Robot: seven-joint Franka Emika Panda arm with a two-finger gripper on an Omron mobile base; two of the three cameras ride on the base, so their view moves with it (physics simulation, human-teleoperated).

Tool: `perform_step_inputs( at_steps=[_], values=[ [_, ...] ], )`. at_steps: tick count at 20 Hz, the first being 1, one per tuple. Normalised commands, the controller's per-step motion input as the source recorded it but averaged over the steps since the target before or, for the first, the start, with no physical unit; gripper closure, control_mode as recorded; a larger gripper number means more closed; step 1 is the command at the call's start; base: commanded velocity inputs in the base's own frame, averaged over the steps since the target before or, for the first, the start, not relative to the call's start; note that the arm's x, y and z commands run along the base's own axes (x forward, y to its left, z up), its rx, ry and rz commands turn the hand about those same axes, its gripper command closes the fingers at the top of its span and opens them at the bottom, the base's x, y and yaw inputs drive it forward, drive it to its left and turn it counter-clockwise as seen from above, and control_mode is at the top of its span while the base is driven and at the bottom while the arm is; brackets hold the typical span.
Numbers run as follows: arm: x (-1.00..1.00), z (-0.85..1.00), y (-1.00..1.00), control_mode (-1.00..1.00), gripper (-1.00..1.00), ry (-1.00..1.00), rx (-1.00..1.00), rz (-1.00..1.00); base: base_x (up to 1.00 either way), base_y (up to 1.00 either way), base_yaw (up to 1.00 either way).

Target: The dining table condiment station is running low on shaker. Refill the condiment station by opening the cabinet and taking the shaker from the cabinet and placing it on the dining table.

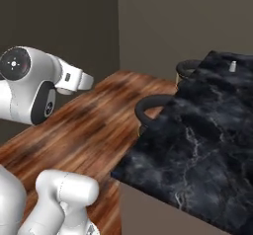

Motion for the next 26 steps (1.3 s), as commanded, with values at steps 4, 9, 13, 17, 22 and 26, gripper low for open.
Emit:
perform_step_inputs(
  at_steps=[4,9,13,17,22,26],
  values=[
    [0.0,0.0,0.0,1.0,1.0,0.0,0.0,0.0,0.65,0.5,-0.5],
    [0.0,0.0,0.0,1.0,1.0,0.0,0.0,0.0,0.47,0.76,-0.54],
    [0.0,0.0,0.0,1.0,1.0,0.0,0.0,0.0,0.52,0.79,-0.54],
    [0.0,0.0,0.0,1.0,1.0,0.0,0.0,0.0,0.61,0.78,-0.52],
    [0.0,0.0,0.0,1.0,1.0,0.0,0.0,0.0,0.66,0.8,-0.5],
    [0.0,0.0,0.0,1.0,1.0,0.0,0.0,0.0,0.71,0.84,-0.48]
  ],
)
